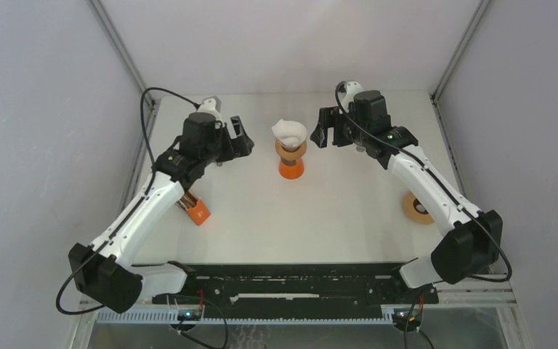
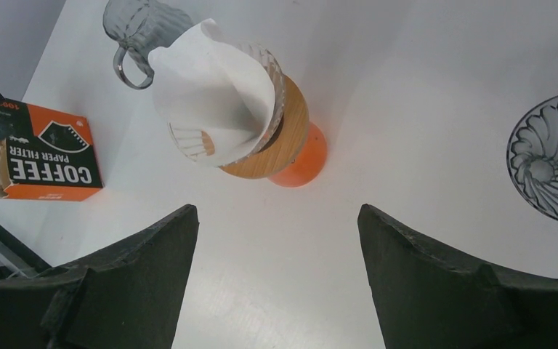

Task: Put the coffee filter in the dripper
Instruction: Place the coffee filter in the coffee dripper.

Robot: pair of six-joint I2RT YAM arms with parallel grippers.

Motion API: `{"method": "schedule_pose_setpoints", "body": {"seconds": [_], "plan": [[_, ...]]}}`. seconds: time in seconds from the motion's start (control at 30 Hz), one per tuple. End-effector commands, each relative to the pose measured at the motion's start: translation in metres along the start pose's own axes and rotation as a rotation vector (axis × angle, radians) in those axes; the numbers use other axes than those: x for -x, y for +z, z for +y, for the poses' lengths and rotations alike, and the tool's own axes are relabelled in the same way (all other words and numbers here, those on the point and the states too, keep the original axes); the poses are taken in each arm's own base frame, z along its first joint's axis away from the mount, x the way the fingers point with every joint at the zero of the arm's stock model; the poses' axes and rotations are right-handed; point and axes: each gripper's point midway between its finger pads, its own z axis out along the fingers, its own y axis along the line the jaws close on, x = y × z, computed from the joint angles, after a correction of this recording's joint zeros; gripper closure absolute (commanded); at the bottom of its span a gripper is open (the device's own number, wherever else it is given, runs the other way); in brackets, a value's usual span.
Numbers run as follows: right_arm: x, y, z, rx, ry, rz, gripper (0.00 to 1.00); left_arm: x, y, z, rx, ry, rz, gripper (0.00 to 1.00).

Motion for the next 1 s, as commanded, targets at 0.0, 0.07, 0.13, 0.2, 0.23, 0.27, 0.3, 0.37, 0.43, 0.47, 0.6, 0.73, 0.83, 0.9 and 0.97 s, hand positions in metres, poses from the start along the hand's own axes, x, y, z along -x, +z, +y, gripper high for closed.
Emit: {"method": "schedule_pose_setpoints", "body": {"seconds": [0.0,0.07,0.13,0.2,0.23,0.27,0.3,0.37,0.43,0.47,0.6,0.73,0.83,0.9,0.97], "plan": [[0.032,0.015,0.009,0.042,-0.038,-0.062,0.11,0.025,0.008,-0.035,-0.067,0.015,-0.052,0.09],[0.034,0.026,0.011,0.055,-0.043,-0.045,0.11,0.035,0.014,-0.044,-0.067,0.030,-0.065,0.09],[0.035,0.037,0.011,0.064,-0.041,-0.031,0.11,0.042,0.024,-0.048,-0.056,0.039,-0.064,0.09],[0.034,0.049,0.011,0.068,-0.040,-0.014,0.11,0.039,0.033,-0.062,-0.067,0.069,-0.039,0.09],[0.034,0.053,0.010,0.067,-0.040,-0.010,0.11,0.042,0.037,-0.065,-0.063,0.075,-0.039,0.08],[0.035,0.058,0.008,0.066,-0.041,-0.007,0.11,0.043,0.041,-0.068,-0.062,0.082,-0.033,0.08],[0.035,0.061,0.008,0.069,-0.042,-0.003,0.11,0.044,0.045,-0.072,-0.065,0.088,-0.030,0.08],[0.034,0.068,0.008,0.077,-0.047,0.010,0.11,0.047,0.052,-0.077,-0.065,0.101,-0.023,0.08],[0.035,0.074,0.009,0.087,-0.053,0.021,0.11,0.044,0.058,-0.083,-0.069,0.119,-0.004,0.08],[0.034,0.077,0.009,0.090,-0.055,0.032,0.11,0.042,0.061,-0.085,-0.070,0.126,0.008,0.08],[0.029,0.092,0.007,0.101,-0.055,0.059,0.11,0.028,0.072,-0.088,-0.071,0.146,0.050,0.08],[0.025,0.102,0.006,0.111,-0.049,0.080,0.11,0.015,0.079,-0.089,-0.074,0.158,0.085,0.07],[0.024,0.108,0.006,0.116,-0.045,0.089,0.11,0.009,0.084,-0.093,-0.081,0.171,0.103,0.07],[0.023,0.111,0.006,0.120,-0.043,0.092,0.11,0.005,0.087,-0.095,-0.084,0.175,0.113,0.06],[0.022,0.113,0.006,0.120,-0.041,0.096,0.11,0.005,0.091,-0.096,-0.083,0.176,0.115,0.06]]}}
